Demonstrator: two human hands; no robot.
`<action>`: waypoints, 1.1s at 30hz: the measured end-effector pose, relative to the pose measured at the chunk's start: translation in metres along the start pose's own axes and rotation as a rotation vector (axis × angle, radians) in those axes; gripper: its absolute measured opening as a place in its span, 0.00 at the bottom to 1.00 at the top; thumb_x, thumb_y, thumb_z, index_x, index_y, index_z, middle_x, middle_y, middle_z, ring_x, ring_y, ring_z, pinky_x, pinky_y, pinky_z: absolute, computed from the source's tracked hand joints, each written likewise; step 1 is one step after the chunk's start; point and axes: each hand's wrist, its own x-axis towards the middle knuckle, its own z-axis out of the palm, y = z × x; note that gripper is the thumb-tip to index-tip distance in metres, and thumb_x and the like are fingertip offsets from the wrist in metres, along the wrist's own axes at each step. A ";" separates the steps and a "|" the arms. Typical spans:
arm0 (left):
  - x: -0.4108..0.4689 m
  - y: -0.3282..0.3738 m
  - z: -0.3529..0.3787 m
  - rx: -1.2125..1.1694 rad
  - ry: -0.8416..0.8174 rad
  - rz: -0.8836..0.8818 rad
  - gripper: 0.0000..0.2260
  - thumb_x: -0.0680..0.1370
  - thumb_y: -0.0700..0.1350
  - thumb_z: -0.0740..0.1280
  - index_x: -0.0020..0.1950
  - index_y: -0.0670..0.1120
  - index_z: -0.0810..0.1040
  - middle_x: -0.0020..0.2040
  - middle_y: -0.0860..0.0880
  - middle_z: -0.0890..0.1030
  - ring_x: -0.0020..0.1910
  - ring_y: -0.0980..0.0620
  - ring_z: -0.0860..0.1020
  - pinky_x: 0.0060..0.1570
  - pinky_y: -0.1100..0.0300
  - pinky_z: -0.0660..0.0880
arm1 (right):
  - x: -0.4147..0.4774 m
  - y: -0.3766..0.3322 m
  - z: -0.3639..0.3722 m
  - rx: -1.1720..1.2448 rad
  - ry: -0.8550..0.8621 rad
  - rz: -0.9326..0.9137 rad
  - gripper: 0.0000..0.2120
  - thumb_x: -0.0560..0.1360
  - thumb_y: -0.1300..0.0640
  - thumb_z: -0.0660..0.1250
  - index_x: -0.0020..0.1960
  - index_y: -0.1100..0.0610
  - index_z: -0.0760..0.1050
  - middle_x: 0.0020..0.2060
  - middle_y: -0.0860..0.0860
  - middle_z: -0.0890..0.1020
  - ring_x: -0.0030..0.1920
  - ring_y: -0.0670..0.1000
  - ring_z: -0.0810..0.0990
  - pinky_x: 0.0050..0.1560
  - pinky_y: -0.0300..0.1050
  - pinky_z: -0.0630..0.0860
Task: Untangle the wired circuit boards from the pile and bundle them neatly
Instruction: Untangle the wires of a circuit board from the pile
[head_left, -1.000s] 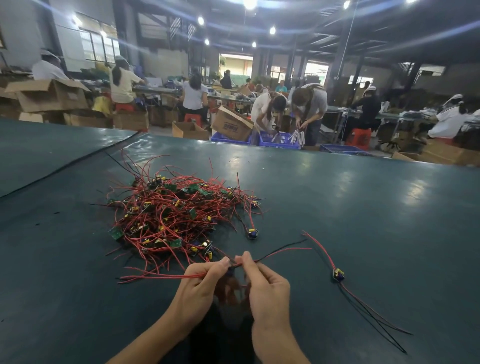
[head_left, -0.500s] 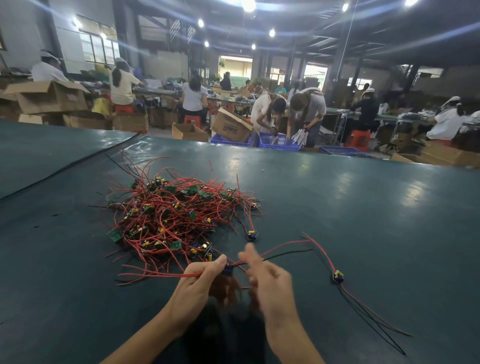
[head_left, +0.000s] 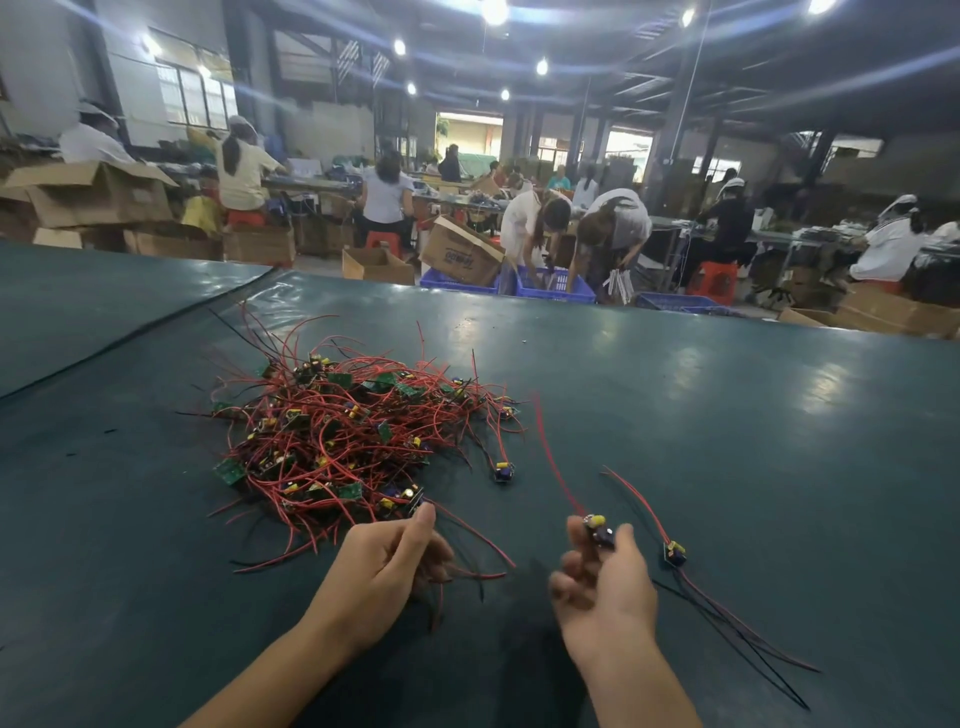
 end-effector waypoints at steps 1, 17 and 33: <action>0.000 -0.001 0.000 -0.010 -0.008 -0.016 0.24 0.78 0.59 0.54 0.36 0.48 0.84 0.33 0.47 0.83 0.32 0.53 0.81 0.32 0.66 0.75 | 0.001 -0.003 -0.002 0.036 0.011 0.018 0.15 0.82 0.47 0.57 0.43 0.55 0.74 0.35 0.50 0.83 0.26 0.46 0.70 0.18 0.31 0.62; -0.001 -0.005 0.003 -0.038 -0.048 -0.037 0.27 0.77 0.61 0.53 0.36 0.45 0.83 0.33 0.45 0.83 0.30 0.52 0.80 0.32 0.67 0.73 | 0.010 -0.015 -0.010 0.232 0.109 0.014 0.08 0.81 0.61 0.59 0.45 0.59 0.73 0.41 0.47 0.79 0.27 0.40 0.76 0.18 0.30 0.67; 0.001 -0.011 0.002 0.073 -0.060 0.119 0.29 0.77 0.66 0.50 0.35 0.49 0.82 0.29 0.51 0.82 0.27 0.55 0.79 0.32 0.63 0.74 | 0.063 0.025 0.047 -1.732 -0.385 -0.888 0.23 0.79 0.47 0.58 0.72 0.52 0.67 0.72 0.51 0.67 0.72 0.53 0.62 0.69 0.50 0.63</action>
